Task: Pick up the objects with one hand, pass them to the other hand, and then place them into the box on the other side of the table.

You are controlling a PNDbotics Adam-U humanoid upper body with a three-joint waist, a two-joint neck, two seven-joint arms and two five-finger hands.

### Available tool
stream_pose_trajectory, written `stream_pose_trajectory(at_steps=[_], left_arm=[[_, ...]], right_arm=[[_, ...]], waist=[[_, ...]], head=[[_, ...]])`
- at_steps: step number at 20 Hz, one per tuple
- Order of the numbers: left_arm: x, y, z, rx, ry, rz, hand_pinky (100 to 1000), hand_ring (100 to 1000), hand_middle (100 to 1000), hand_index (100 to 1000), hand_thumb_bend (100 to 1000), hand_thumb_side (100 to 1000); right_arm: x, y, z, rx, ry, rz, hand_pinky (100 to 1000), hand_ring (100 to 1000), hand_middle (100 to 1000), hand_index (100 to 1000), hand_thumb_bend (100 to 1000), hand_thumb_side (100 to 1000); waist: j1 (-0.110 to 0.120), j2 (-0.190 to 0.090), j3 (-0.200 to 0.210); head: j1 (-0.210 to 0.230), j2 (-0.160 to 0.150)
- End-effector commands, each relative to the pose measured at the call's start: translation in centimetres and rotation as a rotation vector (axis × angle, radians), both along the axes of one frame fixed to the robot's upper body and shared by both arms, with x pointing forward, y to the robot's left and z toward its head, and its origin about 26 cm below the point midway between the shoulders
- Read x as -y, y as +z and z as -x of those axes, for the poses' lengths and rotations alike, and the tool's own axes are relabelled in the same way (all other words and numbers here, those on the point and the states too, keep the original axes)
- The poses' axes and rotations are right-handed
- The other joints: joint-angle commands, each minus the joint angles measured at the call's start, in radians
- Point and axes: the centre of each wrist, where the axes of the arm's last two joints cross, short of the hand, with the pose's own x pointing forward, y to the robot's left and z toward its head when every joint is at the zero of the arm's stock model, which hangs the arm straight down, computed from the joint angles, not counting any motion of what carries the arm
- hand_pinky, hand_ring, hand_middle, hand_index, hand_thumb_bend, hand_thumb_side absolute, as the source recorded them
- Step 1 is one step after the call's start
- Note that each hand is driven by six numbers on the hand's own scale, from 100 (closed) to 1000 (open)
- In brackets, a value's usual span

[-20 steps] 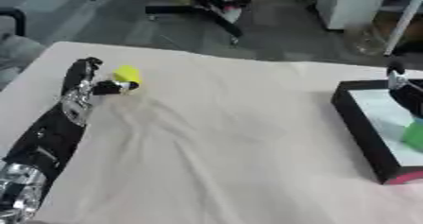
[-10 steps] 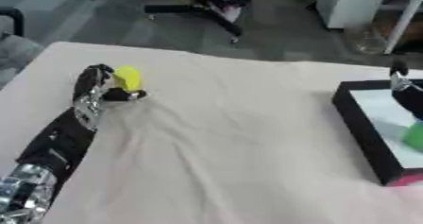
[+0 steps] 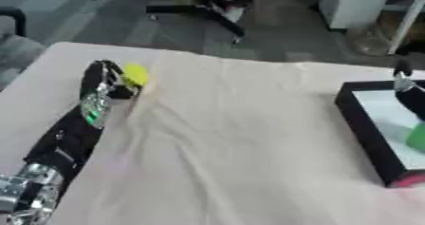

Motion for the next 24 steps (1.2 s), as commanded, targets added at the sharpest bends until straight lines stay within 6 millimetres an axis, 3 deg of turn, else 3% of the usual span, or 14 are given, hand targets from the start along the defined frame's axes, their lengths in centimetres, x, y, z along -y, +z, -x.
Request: stream_pose_trajectory(at_steps=[1, 6, 9, 13, 18, 24], left_arm=[[-0.9, 4.2, -0.3, 0.096, -0.073, -0.018, 460, 400, 348, 457, 391, 100], [-1.0, 8.4, 0.3, 0.150, -0.299, -0.075, 473, 408, 354, 463, 417, 100], [0.4, 9.6, 0.5, 0.151, -0.482, -0.060, 477, 412, 358, 467, 425, 100], [4.6, 10.5, 0.3, 0.087, -0.771, -0.025, 478, 415, 359, 469, 439, 100], [11.3, 10.1, 0.0, -0.064, -1.095, 0.052, 481, 420, 363, 472, 445, 100], [15.5, 9.7, 0.4, -0.141, -1.247, 0.159, 477, 419, 362, 470, 446, 100]], right_arm=[[-0.1, 0.7, 0.2, 0.023, 0.017, 0.010, 693, 873, 876, 1000, 382, 508], [-1.3, 0.9, 1.0, 0.004, 0.111, 0.064, 728, 879, 884, 1000, 396, 489], [-2.8, 1.4, 1.9, -0.016, 0.218, 0.119, 776, 887, 895, 1000, 420, 466], [-5.1, 2.0, 3.2, -0.068, 0.363, 0.207, 874, 904, 916, 998, 461, 430], [-7.0, 2.5, 4.2, -0.142, 0.464, 0.299, 1000, 942, 956, 1000, 555, 308], [-8.4, 2.4, 4.5, -0.236, 0.515, 0.359, 1000, 976, 994, 1000, 563, 254]], waist=[[0.007, -0.026, 0.005], [0.015, -0.046, 0.019], [0.019, -0.058, 0.025], [0.019, -0.076, 0.031], [0.015, -0.084, 0.034], [0.013, -0.081, 0.038]], head=[[-0.012, 0.012], [-0.037, 0.038], [-0.054, 0.053], [-0.087, 0.068], [-0.131, 0.064], [-0.169, 0.052]])
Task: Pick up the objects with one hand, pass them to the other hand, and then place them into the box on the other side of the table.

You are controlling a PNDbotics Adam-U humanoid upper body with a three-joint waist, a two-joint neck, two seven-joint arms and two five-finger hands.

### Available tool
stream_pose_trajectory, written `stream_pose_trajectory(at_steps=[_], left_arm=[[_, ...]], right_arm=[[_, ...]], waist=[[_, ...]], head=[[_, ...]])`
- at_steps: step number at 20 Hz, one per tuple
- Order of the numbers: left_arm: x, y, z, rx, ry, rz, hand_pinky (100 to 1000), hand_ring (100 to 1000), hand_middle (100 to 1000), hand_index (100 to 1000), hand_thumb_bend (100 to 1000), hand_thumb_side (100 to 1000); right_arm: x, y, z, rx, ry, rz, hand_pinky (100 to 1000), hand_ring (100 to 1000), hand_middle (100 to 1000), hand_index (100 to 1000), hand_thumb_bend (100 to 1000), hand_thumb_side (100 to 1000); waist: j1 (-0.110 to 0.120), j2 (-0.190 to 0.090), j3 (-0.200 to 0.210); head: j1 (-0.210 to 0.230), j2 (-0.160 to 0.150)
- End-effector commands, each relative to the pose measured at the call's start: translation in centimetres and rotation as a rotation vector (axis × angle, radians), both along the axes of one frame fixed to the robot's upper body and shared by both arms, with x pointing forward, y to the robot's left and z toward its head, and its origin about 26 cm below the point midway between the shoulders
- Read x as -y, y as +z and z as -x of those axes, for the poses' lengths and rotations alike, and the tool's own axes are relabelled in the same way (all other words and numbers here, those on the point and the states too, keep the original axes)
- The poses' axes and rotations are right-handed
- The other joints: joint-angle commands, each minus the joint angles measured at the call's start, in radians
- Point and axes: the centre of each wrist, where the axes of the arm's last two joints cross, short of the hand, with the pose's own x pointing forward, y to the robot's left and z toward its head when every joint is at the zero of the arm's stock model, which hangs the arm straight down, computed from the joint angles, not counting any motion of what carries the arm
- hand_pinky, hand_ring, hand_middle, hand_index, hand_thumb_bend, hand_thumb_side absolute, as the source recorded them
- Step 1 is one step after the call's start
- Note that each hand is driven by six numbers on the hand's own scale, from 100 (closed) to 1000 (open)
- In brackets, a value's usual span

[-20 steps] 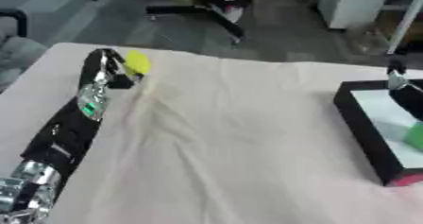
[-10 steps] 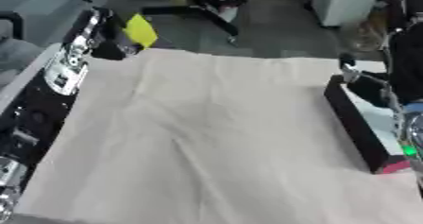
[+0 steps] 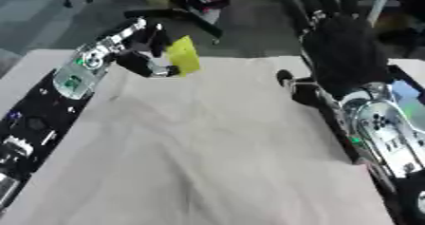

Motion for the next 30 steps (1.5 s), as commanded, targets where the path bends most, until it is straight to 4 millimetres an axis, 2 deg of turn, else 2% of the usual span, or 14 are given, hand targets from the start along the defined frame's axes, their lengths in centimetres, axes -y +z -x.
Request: stream_pose_trajectory(at_steps=[1, 7, 15, 25, 30], left_arm=[[1.7, 1.7, 0.1, 0.005, -0.068, 0.026, 477, 419, 362, 470, 447, 100], [3.3, 1.5, 0.6, -0.027, -0.119, 0.057, 477, 420, 364, 470, 445, 100], [3.0, 1.9, 0.7, -0.038, -0.108, 0.090, 476, 419, 362, 468, 442, 100], [6.2, 1.7, 0.9, -0.089, -0.223, 0.091, 475, 419, 363, 468, 438, 100], [7.0, 1.8, 1.0, -0.098, -0.252, 0.098, 475, 419, 363, 468, 437, 100]], right_arm=[[-0.9, 0.6, 0.3, -0.020, 0.033, 0.019, 1000, 983, 1000, 1000, 566, 264], [-2.0, 0.0, 0.3, -0.095, 0.088, 0.041, 1000, 1000, 1000, 1000, 573, 277], [-2.4, -0.2, 0.3, -0.133, 0.115, 0.045, 1000, 1000, 1000, 1000, 564, 273], [-2.9, -0.5, 0.3, -0.123, 0.108, 0.044, 1000, 1000, 1000, 1000, 535, 267], [-3.1, -0.7, 0.2, -0.124, 0.103, 0.046, 1000, 1000, 1000, 1000, 524, 266]], waist=[[0.003, -0.010, 0.003], [0.003, -0.009, 0.004], [0.001, -0.010, 0.006], [0.000, -0.012, 0.009], [0.000, -0.012, 0.010]], head=[[-0.020, -0.010], [-0.049, -0.017], [-0.056, -0.029], [-0.054, -0.032], [-0.053, -0.031]])
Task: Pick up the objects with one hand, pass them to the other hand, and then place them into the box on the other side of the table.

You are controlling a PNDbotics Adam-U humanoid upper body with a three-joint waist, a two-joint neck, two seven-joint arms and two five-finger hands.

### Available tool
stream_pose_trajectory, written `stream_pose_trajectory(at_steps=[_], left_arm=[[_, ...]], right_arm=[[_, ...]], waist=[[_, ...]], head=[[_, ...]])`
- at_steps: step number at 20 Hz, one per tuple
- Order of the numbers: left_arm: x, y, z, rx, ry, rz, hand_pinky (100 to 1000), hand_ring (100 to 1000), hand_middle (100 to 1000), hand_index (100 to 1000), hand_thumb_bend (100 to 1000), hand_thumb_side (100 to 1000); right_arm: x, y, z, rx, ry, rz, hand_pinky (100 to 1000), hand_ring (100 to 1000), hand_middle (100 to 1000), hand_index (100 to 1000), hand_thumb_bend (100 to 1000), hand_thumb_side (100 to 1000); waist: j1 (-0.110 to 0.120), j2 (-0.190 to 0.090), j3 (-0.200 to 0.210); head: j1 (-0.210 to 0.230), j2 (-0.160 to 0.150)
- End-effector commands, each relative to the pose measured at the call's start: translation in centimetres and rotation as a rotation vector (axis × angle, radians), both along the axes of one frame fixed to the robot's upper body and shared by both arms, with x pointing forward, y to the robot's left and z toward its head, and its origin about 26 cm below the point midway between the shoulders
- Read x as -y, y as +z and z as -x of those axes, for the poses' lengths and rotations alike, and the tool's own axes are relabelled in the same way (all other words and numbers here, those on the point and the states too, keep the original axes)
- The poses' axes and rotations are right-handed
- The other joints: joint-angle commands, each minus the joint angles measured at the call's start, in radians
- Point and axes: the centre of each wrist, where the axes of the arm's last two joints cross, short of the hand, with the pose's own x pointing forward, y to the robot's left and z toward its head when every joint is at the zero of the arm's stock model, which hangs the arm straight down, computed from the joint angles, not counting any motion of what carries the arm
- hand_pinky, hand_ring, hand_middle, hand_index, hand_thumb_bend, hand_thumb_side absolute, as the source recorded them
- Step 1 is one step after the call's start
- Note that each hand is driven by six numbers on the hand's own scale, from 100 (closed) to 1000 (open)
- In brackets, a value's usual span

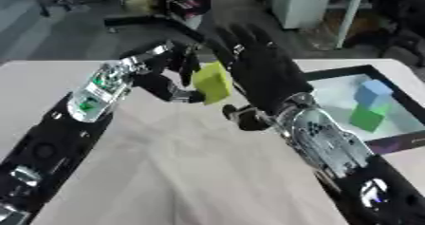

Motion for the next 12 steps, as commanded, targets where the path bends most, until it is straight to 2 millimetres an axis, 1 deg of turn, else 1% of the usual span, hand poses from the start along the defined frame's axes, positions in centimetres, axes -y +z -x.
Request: stream_pose_trajectory(at_steps=[1, 5, 8, 12], left_arm=[[0.72, 1.83, 0.00, 0.040, -0.031, 0.010, 475, 419, 363, 468, 436, 100], [1.23, 2.03, 0.09, 0.039, -0.049, 0.017, 475, 419, 364, 468, 435, 100], [1.47, 2.20, 0.18, 0.039, -0.059, 0.020, 474, 419, 363, 468, 432, 100], [1.52, 2.39, 0.24, 0.040, -0.063, 0.023, 474, 419, 363, 468, 430, 100]], right_arm=[[-0.29, 0.63, 0.09, 0.029, 0.004, -0.005, 1000, 1000, 1000, 1000, 523, 265], [-0.37, 0.44, -0.01, 0.022, -0.001, 0.004, 1000, 1000, 1000, 1000, 504, 260], [-0.40, 0.26, -0.13, 0.011, -0.009, 0.017, 1000, 1000, 1000, 969, 439, 209], [-0.39, 0.19, -0.20, 0.003, -0.020, 0.029, 1000, 1000, 1000, 922, 392, 164]], waist=[[0.001, -0.013, 0.000], [0.001, -0.013, 0.000], [0.001, -0.013, -0.001], [0.002, -0.014, -0.001]], head=[[0.000, -0.012], [0.000, -0.012], [0.000, -0.011], [0.000, -0.011]])
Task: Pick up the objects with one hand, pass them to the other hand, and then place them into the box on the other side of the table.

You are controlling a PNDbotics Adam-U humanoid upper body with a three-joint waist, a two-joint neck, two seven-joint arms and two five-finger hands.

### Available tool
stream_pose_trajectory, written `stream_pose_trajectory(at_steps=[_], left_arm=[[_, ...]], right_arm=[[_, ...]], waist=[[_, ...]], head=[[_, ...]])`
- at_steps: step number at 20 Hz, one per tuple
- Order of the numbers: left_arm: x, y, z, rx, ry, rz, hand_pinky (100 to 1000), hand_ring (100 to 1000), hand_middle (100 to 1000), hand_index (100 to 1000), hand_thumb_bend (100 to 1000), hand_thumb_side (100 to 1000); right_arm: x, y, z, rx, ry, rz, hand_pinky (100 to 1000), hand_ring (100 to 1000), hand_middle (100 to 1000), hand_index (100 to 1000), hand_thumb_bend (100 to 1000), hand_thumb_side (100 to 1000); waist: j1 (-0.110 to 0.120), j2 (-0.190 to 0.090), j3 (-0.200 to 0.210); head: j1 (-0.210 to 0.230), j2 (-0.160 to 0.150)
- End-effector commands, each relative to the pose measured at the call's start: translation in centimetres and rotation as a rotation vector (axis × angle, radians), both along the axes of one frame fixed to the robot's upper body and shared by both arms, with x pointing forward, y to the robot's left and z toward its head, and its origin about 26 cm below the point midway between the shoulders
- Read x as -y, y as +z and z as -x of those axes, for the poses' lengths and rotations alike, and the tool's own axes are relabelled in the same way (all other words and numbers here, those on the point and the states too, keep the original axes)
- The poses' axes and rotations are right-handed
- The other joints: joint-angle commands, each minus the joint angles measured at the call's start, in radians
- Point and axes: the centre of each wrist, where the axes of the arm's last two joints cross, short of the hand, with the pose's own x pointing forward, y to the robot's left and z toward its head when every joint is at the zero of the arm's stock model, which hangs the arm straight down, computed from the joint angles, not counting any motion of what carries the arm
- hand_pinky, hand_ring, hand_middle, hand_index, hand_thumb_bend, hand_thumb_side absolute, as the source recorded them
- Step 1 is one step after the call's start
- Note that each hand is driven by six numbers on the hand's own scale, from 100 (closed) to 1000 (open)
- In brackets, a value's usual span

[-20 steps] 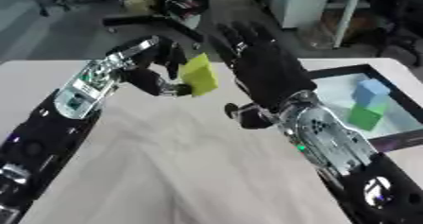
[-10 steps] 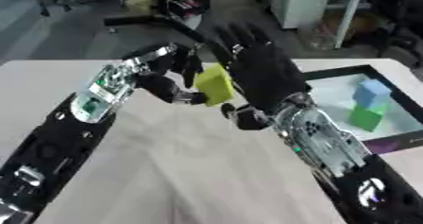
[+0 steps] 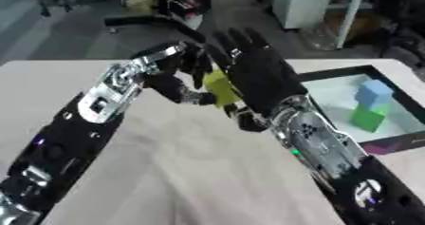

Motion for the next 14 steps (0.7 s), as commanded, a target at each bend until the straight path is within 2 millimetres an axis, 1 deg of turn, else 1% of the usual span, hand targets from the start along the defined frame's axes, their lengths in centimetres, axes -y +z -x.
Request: stream_pose_trajectory(at_steps=[1, 3, 6, 8, 9, 10, 12, 14], left_arm=[[0.36, 1.78, 0.03, 0.043, -0.020, 0.006, 474, 419, 363, 467, 430, 100], [0.35, 1.86, 0.04, 0.045, -0.019, 0.007, 474, 419, 363, 467, 430, 100], [0.31, 1.91, 0.04, 0.046, -0.019, 0.005, 475, 419, 364, 468, 429, 100], [0.27, 1.86, 0.02, 0.045, -0.019, 0.001, 476, 421, 366, 469, 429, 100], [0.22, 1.81, -0.01, 0.045, -0.017, -0.002, 477, 422, 367, 470, 431, 100], [0.18, 1.78, -0.03, 0.044, -0.017, -0.004, 479, 423, 368, 472, 433, 100], [0.08, 1.72, -0.06, 0.044, -0.016, -0.008, 481, 426, 372, 476, 437, 100], [-0.03, 1.68, -0.09, 0.044, -0.015, -0.012, 487, 432, 381, 486, 455, 100]], right_arm=[[-0.04, 0.74, 0.03, 0.023, -0.006, 0.003, 1000, 1000, 1000, 903, 371, 147], [-0.02, 0.74, 0.01, 0.024, -0.010, 0.004, 1000, 999, 1000, 856, 350, 154], [0.03, 0.91, 0.10, 0.044, -0.006, -0.010, 1000, 981, 967, 714, 286, 169], [0.08, 1.01, 0.16, 0.069, -0.001, -0.027, 1000, 959, 935, 614, 264, 179], [0.10, 1.09, 0.19, 0.086, 0.003, -0.038, 1000, 947, 918, 564, 222, 208], [0.14, 1.15, 0.22, 0.103, 0.007, -0.052, 1000, 934, 903, 527, 147, 245], [0.21, 1.28, 0.26, 0.142, 0.015, -0.086, 1000, 911, 876, 503, 196, 286], [0.24, 1.29, 0.24, 0.173, 0.024, -0.114, 1000, 903, 867, 482, 229, 301]], waist=[[0.002, -0.015, -0.001], [0.002, -0.015, -0.001], [0.002, -0.016, -0.002], [0.002, -0.016, -0.002], [0.002, -0.016, -0.002], [0.002, -0.016, -0.002], [0.002, -0.016, -0.002], [0.002, -0.017, -0.002]], head=[[0.000, -0.011], [0.000, -0.010], [0.000, -0.011], [0.000, -0.012], [0.000, -0.012], [0.000, -0.012], [0.000, -0.012], [-0.001, -0.012]])
